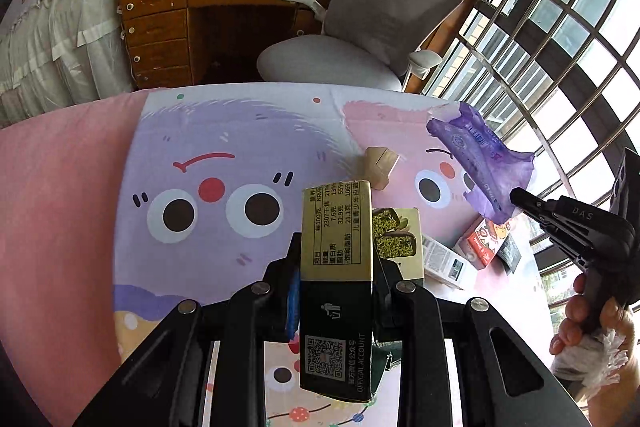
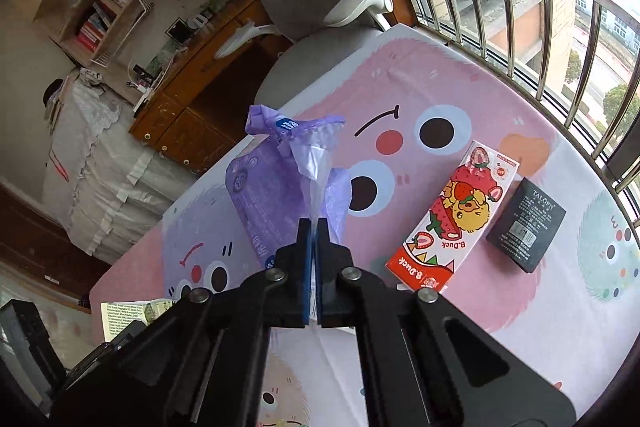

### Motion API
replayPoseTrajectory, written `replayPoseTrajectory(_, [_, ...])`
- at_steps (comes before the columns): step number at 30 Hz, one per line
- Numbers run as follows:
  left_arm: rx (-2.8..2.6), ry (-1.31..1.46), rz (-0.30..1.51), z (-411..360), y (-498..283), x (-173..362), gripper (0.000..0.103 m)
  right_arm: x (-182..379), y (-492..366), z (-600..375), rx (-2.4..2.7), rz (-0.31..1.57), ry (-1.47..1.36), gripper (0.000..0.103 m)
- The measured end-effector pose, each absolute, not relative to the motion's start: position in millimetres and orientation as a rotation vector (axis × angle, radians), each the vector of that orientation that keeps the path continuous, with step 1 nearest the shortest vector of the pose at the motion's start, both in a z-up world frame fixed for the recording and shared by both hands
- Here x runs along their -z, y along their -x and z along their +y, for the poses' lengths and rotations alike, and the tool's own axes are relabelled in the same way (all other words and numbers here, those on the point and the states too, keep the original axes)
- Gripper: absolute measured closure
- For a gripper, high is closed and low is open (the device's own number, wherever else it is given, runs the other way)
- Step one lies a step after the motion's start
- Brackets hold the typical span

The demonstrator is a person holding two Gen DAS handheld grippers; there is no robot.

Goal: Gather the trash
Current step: 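Carry both items over the wastebasket and open both tools to drop them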

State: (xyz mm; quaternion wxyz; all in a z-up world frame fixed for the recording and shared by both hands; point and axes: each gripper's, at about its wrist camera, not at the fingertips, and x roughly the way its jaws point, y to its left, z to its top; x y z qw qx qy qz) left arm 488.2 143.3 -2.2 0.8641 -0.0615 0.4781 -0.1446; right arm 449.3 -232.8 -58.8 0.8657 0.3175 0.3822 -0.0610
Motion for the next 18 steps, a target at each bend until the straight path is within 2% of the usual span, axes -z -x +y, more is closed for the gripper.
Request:
replayPoseTrajectory(8, [0.248, 0.127, 0.952, 135.9, -367.6, -29.4, 0.078, 27.7, -313.7, -232.2, 0.026, 0.812, -0.644, 0.103])
replayPoseTrajectory(18, [0.177, 0.129, 1.013, 86.1, -190.2, -2.7, 0.078, 21.1, -113.4, -245.4, -0.123, 0.877, -0.485, 0.103])
